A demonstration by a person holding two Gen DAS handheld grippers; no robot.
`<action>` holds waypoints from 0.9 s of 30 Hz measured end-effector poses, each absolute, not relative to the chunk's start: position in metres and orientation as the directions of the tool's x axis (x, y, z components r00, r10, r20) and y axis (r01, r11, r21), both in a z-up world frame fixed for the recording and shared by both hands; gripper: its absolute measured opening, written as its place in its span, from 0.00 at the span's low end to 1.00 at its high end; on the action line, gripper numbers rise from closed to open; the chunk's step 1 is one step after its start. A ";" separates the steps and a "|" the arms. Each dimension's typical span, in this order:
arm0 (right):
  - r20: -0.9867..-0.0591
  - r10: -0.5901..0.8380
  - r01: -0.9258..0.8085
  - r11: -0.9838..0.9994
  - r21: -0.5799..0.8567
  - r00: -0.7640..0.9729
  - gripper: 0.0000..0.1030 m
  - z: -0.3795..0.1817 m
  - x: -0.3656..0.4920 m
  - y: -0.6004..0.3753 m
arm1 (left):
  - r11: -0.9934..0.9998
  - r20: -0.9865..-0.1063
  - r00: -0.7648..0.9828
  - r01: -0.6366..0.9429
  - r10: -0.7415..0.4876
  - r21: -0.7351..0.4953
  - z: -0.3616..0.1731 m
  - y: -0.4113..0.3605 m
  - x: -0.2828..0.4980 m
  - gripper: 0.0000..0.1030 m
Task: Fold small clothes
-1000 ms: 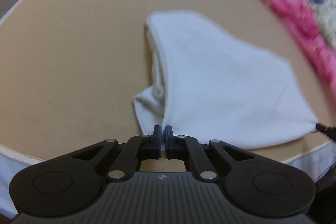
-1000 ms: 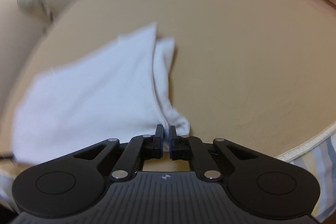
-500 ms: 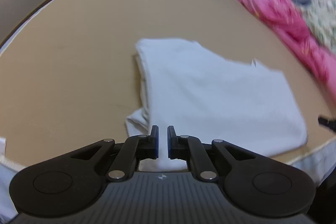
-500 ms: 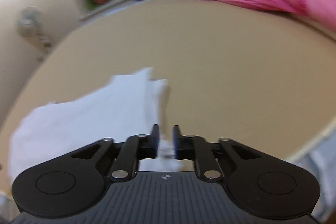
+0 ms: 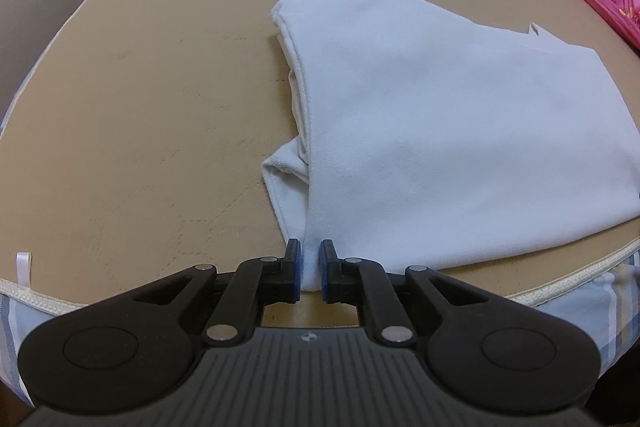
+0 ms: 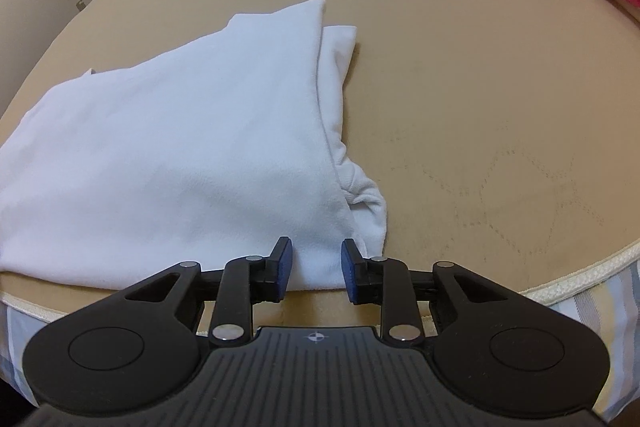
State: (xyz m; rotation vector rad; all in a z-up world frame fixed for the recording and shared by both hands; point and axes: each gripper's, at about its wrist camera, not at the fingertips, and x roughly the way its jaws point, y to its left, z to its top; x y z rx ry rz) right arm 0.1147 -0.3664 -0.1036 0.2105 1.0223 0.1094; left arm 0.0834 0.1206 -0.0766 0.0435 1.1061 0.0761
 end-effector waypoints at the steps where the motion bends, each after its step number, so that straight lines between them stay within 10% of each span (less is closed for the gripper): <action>1: -0.834 0.187 0.006 0.975 0.222 0.519 0.28 -0.104 0.116 -0.366 | 0.997 -0.892 0.446 -0.041 0.082 0.071 -0.075 0.124 0.083 0.10; 17: -0.765 0.080 0.004 0.994 0.108 0.639 0.28 -0.078 0.104 -0.364 | 0.992 -0.886 0.462 -0.120 0.031 -0.027 -0.062 0.147 0.083 0.13; 27: -0.503 0.124 -0.085 0.991 0.100 0.855 0.40 -0.013 0.067 -0.365 | 0.889 -0.855 0.493 -0.305 -0.159 -0.341 -0.057 0.203 0.073 0.47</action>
